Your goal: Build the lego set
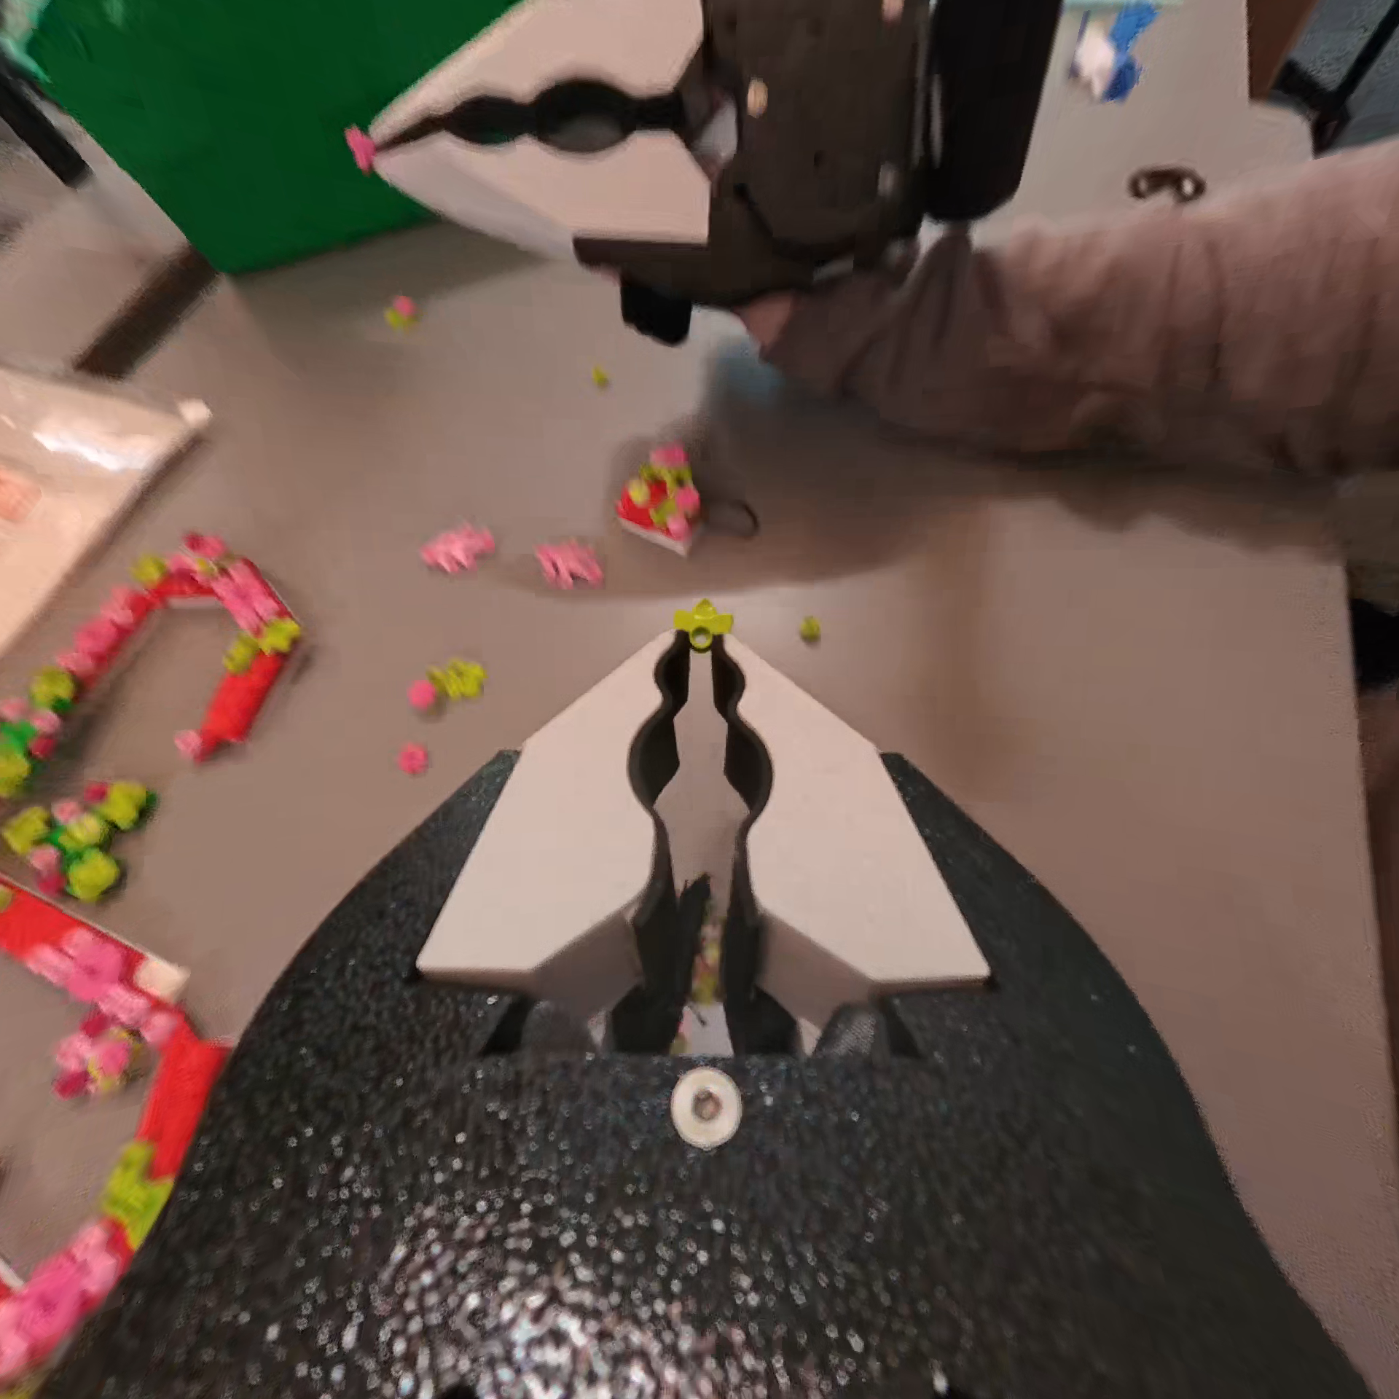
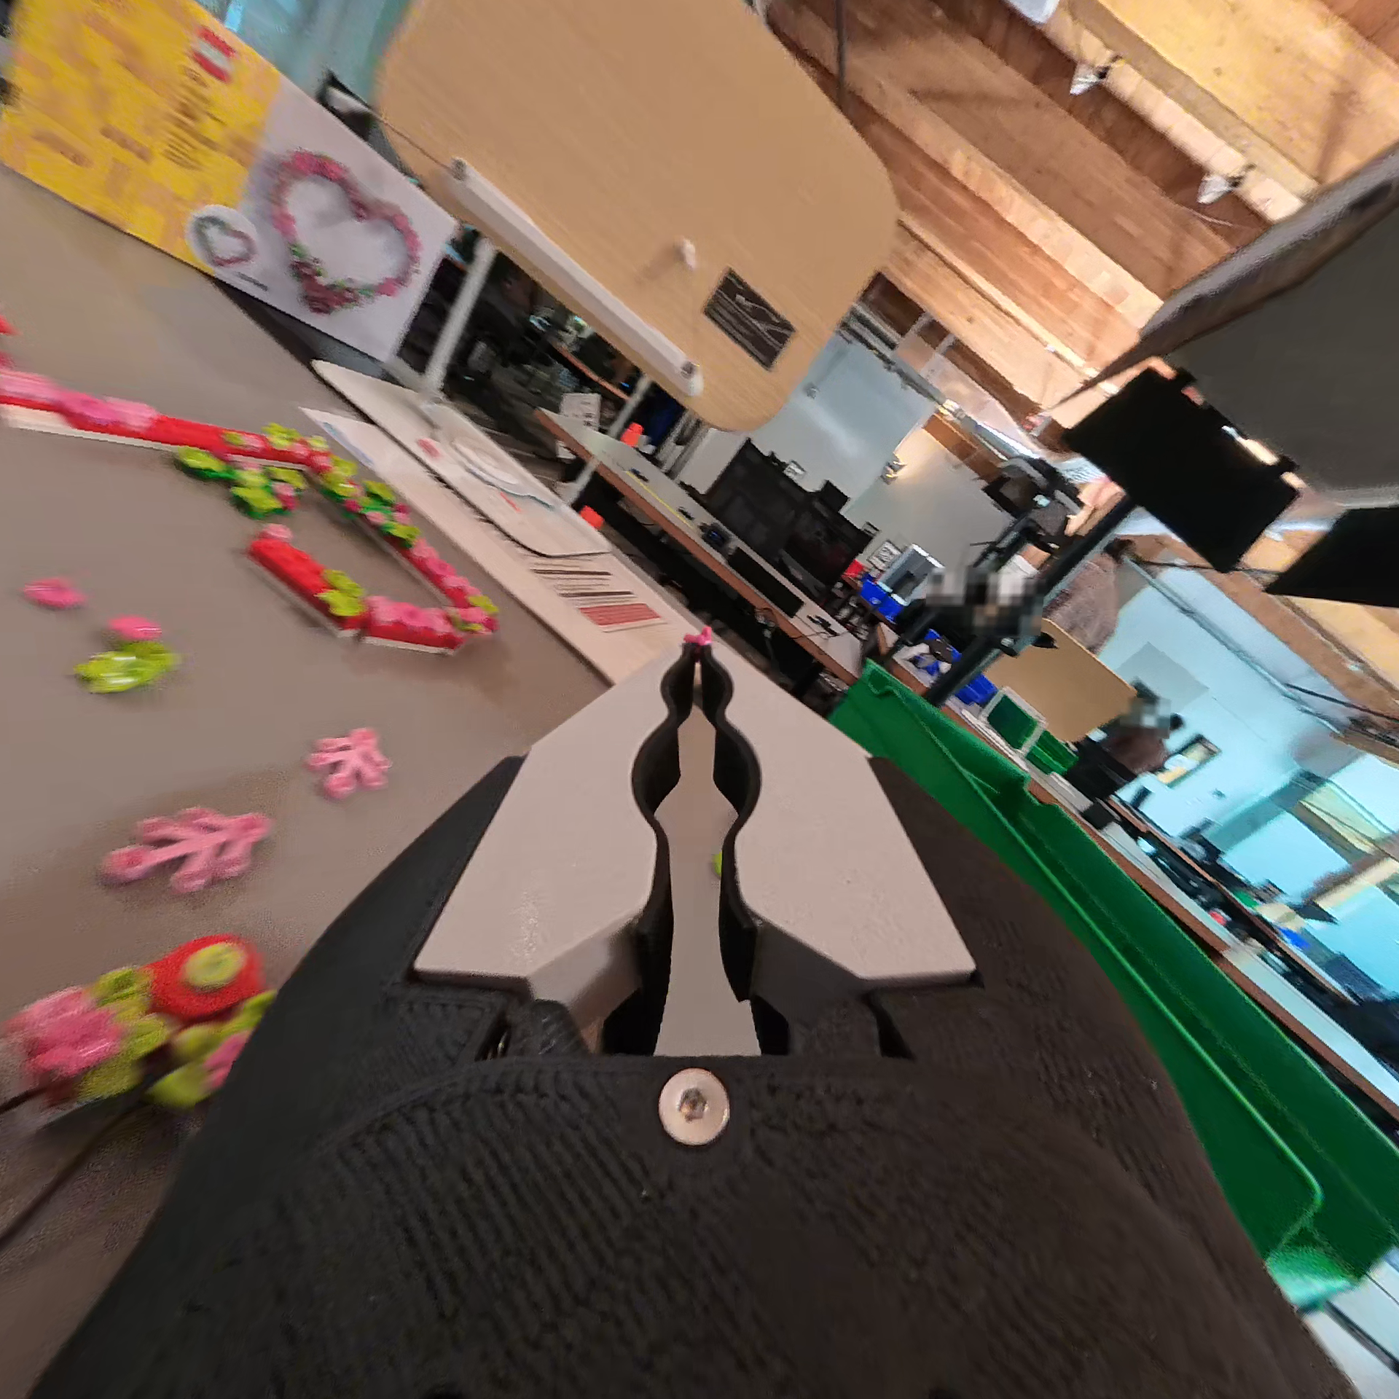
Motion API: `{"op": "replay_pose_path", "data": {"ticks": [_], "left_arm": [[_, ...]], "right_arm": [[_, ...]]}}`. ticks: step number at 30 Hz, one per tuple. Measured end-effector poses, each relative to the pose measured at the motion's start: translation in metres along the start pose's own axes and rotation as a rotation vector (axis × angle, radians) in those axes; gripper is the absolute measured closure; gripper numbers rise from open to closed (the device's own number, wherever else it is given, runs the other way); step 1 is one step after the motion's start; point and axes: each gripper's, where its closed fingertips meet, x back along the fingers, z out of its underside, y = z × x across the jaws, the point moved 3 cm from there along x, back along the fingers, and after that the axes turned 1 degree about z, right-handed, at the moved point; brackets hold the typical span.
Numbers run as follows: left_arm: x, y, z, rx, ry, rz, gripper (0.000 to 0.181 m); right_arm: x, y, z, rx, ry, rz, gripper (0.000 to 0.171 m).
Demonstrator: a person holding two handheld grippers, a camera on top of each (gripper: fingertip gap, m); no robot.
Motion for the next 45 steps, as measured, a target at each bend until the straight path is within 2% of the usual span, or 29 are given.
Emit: {"op": "replay_pose_path", "data": {"ticks": [4, 10, 13, 16, 19, 26, 31, 35, 39, 42, 45], "left_arm": [[-0.017, 0.017, -0.05, -0.024, -0.127, -0.007, 0.177], [-0.032, 0.033, -0.122, -0.126, -0.256, 0.008, 0.177], [-0.035, 0.043, -0.144, -0.181, -0.297, -0.006, 0.177], [-0.034, 0.05, -0.15, -0.253, -0.313, -0.041, 0.177], [-0.032, 0.056, -0.146, -0.253, -0.325, -0.063, 0.177], [-0.021, 0.07, -0.129, -0.306, -0.351, -0.234, 0.177], [-0.02, 0.042, -0.106, -0.16, -0.324, -0.113, 0.177], [-0.013, 0.013, -0.077, -0.083, -0.225, -0.021, 0.178], [-0.006, -0.004, -0.043, -0.064, -0.085, 0.007, 0.178], [-0.006, -0.001, -0.021, -0.189, 0.036, -0.084, 0.177], [-0.006, 0.015, -0.008, -0.549, 0.194, -0.291, 0.177]], "right_arm": [[-0.015, -0.023, 0.012, -0.067, 0.007, 0.068, 0.171], [0.0, -0.032, 0.01, -0.099, -0.055, 0.053, 0.171], [0.007, -0.034, 0.008, -0.116, -0.062, 0.067, 0.171], [0.007, -0.03, 0.006, -0.091, -0.072, 0.05, 0.171], [0.005, -0.024, 0.006, -0.054, -0.068, 0.029, 0.171], [0.005, -0.019, 0.001, -0.072, -0.046, 0.006, 0.171], [0.007, -0.023, 0.001, -0.161, 0.078, 0.041, 0.171], [0.003, -0.002, -0.003, -0.359, 0.215, -0.105, 0.171], [0.002, 0.008, 0.005, -0.379, 0.309, -0.162, 0.171], [0.002, 0.011, 0.016, -0.41, 0.375, -0.188, 0.171], [0.003, 0.012, 0.02, -0.409, 0.393, -0.193, 0.171]]}}
